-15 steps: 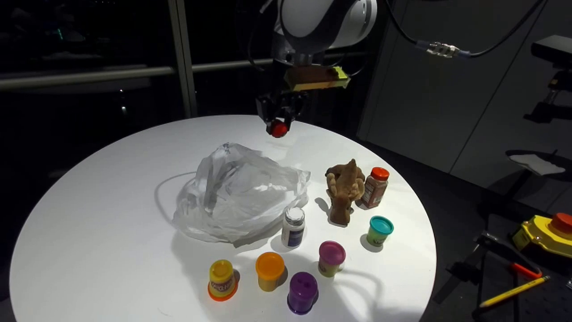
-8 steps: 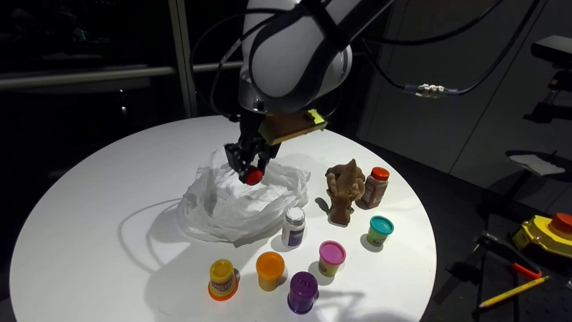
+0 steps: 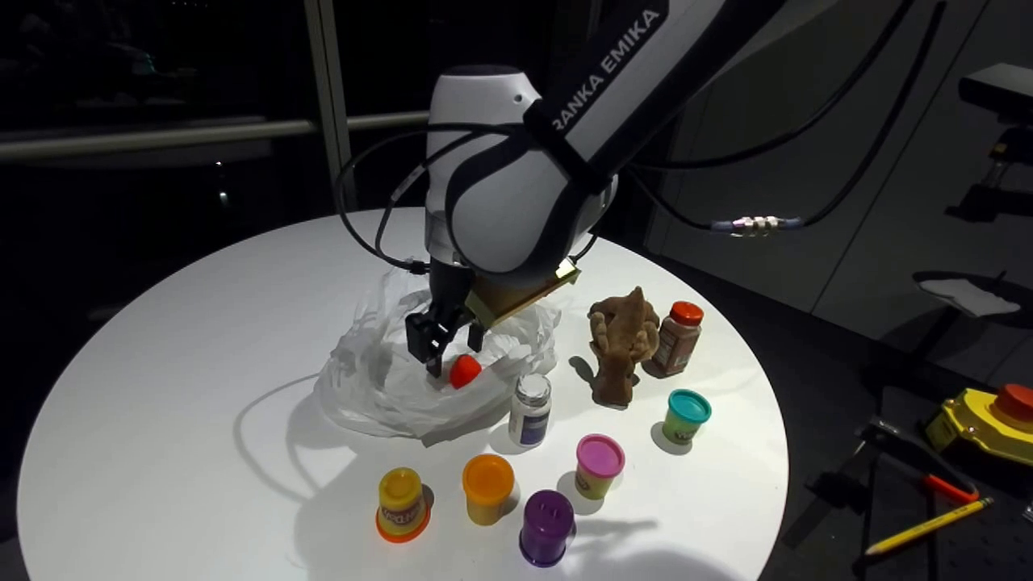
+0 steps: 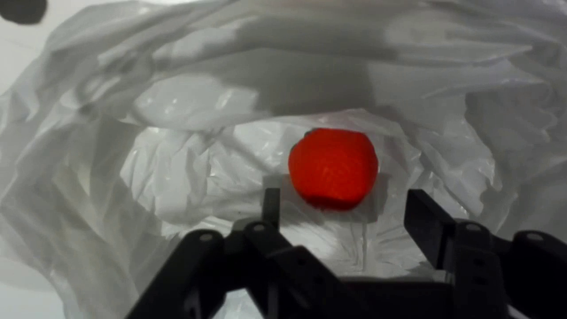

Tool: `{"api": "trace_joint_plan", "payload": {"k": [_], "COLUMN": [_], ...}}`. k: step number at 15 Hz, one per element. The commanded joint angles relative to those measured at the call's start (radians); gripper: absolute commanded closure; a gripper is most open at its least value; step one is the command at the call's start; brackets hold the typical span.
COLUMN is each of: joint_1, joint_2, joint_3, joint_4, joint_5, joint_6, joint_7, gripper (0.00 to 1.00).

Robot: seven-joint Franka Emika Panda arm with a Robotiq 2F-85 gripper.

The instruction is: Put all the objects on the table in the white plastic bag

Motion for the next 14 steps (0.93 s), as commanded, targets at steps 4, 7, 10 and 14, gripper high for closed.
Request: {"api": "trace_joint_plan", "payload": {"k": [4, 7, 10, 14], "joint_1": [-0.037, -0.072, -0.128, -0.220], "joint_2": [-0.205, -0.339, -0.466, -0.648], "joint_3": [-0.049, -0.095, -0.120, -0.123], "joint_4": [-0.134, -0.255, -0.388, -0.584], "joint_5": [0.013, 0.016, 0.013, 0.005], "joint_6": [0.007, -0.014, -0.047, -0.043], "joint_7": [0.004, 0.032, 0.015, -0.115], "gripper": [0.00, 0.00, 0.00, 0.00]}}
